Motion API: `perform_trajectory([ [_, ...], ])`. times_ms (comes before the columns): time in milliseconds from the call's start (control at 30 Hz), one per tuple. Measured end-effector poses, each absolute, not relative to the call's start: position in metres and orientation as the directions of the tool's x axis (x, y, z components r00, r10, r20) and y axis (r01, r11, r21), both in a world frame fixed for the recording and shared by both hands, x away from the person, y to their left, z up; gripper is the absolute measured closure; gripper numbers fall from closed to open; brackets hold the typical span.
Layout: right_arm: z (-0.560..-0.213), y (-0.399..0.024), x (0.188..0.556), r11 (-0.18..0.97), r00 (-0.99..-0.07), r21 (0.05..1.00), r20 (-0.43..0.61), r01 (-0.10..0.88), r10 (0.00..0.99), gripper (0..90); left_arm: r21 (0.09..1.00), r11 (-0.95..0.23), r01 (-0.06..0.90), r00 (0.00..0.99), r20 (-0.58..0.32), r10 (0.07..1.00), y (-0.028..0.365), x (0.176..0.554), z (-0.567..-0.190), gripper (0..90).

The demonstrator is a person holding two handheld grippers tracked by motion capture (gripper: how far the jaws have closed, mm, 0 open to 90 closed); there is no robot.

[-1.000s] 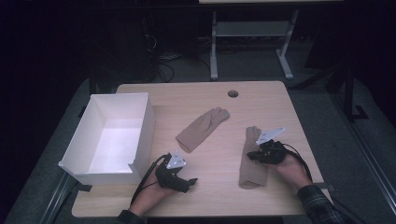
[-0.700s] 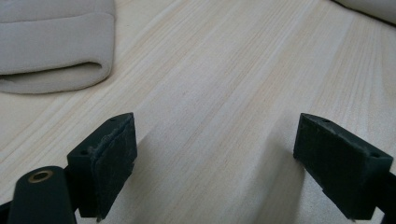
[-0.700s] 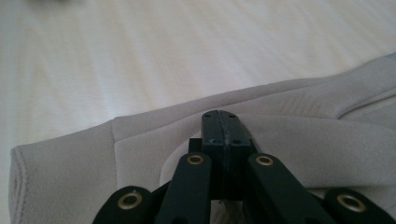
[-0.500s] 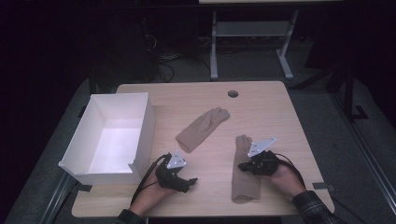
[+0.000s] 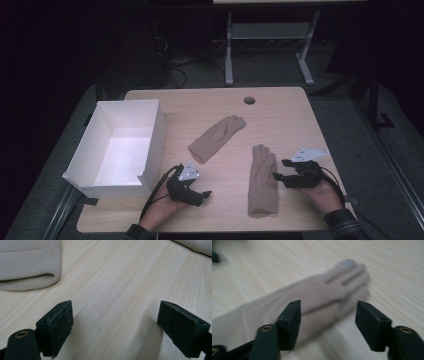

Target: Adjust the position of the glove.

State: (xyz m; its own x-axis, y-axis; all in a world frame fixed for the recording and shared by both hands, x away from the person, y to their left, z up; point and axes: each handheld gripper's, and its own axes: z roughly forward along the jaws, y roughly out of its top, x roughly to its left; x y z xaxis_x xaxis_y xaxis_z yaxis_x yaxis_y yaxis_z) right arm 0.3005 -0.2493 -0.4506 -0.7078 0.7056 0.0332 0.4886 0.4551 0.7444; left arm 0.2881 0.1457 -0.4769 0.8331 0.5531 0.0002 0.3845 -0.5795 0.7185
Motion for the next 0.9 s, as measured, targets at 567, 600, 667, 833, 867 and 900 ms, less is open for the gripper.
perform_trajectory([
  [567,-0.481,-0.282,0.286,0.410,-0.614,0.721,0.026,0.558,0.789,13.4,0.715,-0.584,0.385,0.836,-0.001,0.549,0.144,0.290,-0.476,12.7],
  [600,-0.482,-0.283,0.286,0.402,-0.613,0.725,0.035,0.559,0.789,13.8,0.713,-0.585,0.387,0.836,-0.004,0.549,0.144,0.291,-0.476,12.7],
  [667,-0.482,-0.283,0.287,0.407,-0.617,0.724,0.032,0.557,0.787,13.2,0.691,-0.595,0.410,0.826,-0.004,0.564,0.142,0.292,-0.473,13.4],
  [833,-0.482,-0.282,0.287,0.411,-0.625,0.721,0.038,0.557,0.780,11.0,0.714,-0.563,0.416,0.815,-0.018,0.579,0.142,0.297,-0.461,13.5],
  [867,-0.482,-0.282,0.287,0.411,-0.625,0.721,0.038,0.557,0.780,11.0,0.714,-0.554,0.429,0.809,-0.030,0.587,0.142,0.299,-0.458,13.8],
  [900,-0.482,-0.282,0.287,0.412,-0.625,0.722,0.037,0.556,0.779,11.0,0.713,-0.554,0.430,0.809,-0.031,0.588,0.141,0.300,-0.456,13.8],
])
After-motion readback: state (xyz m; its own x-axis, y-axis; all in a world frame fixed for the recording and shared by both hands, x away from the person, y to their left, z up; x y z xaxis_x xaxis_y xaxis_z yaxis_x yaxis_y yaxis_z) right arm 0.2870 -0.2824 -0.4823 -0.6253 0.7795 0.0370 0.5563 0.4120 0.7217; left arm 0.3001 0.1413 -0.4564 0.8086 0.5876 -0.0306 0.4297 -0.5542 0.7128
